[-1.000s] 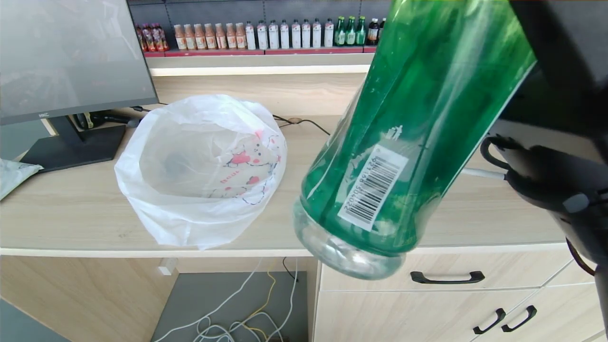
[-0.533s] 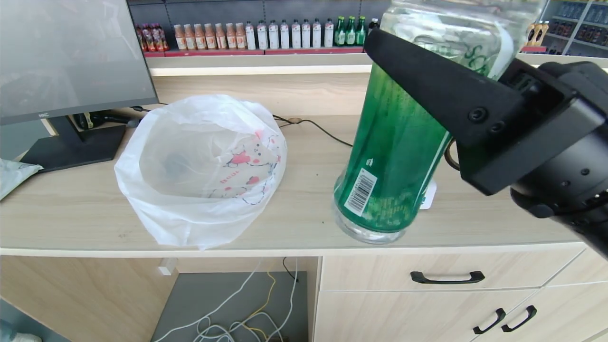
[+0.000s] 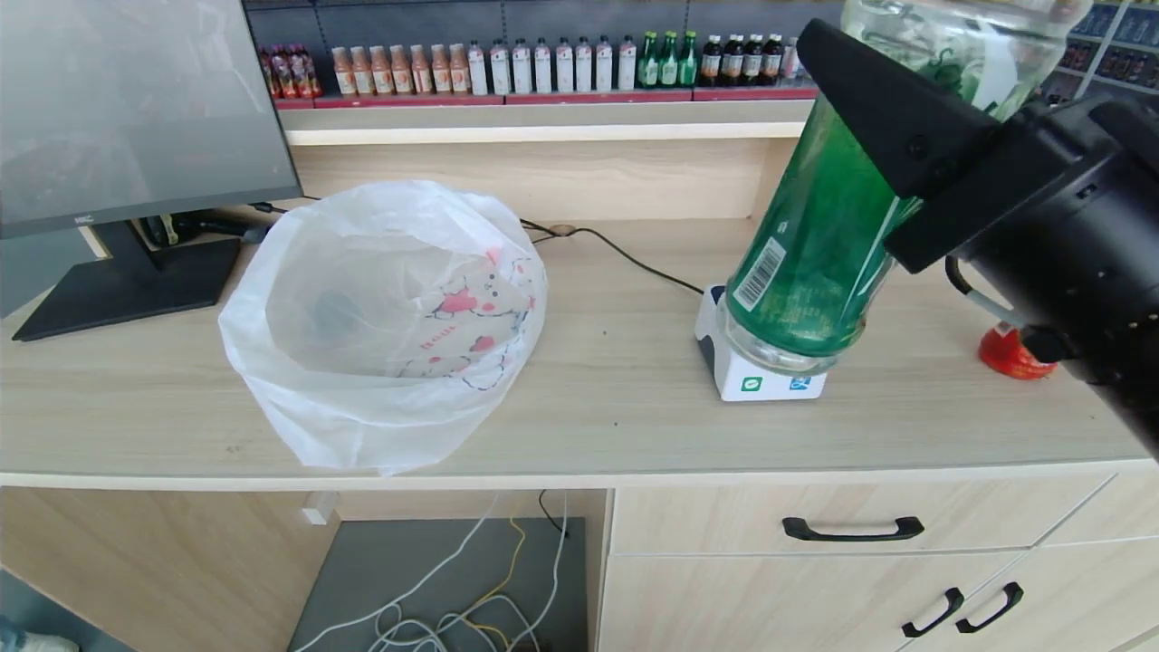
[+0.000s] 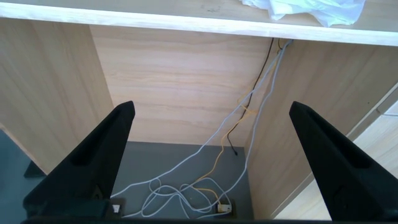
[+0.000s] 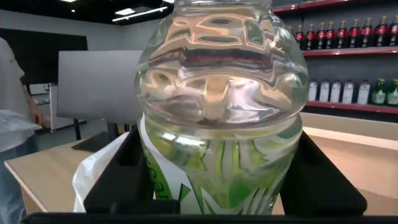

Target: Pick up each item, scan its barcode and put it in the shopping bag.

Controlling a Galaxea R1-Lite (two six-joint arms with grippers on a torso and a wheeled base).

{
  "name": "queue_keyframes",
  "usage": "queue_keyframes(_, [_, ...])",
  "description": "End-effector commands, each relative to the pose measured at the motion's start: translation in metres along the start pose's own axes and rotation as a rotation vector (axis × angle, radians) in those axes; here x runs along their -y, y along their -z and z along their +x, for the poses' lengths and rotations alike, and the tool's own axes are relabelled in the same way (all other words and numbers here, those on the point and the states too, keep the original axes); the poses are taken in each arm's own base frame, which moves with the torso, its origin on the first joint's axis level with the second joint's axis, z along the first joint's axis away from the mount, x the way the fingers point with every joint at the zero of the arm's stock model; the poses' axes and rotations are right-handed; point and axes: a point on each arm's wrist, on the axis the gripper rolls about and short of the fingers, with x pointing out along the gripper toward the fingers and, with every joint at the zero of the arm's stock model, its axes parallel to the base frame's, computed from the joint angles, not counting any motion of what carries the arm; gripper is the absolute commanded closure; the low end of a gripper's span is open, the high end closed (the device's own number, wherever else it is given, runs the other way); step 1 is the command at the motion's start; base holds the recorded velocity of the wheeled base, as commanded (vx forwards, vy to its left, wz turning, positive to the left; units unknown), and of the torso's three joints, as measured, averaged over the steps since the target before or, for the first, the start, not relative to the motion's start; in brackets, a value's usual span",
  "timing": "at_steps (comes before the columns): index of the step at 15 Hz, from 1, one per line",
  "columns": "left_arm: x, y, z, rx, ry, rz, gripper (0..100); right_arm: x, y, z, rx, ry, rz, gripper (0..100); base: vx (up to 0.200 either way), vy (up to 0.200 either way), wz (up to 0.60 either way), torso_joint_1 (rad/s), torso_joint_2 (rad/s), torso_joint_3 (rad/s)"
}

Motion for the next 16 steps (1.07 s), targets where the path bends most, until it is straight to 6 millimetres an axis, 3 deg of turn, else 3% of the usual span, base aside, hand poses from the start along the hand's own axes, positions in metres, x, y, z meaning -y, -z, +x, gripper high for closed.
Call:
queue_keyframes(1, [0.000,0.000,0.000,0.000,0.000,-0.001,0,0.008,0.015,-0.005,-0.047,0.048,-0.033,100,0.000,0.000,0.00,0.000,0.00,0.000])
queue_keyframes(12, [0.000,0.000,0.000,0.000,0.000,-0.001,0,0.013,0.015,-0.005,-0.028,0.061,-0.025,100,0.000,0.200,0.00,0.005,0.00,0.002])
queue_keyframes(16, [0.000,0.000,0.000,0.000,-0.002,-0.001,0,0.010,0.027,-0.001,-0.052,0.030,-0.030,100,0.000,0.150,0.00,-0.001,0.00,0.002])
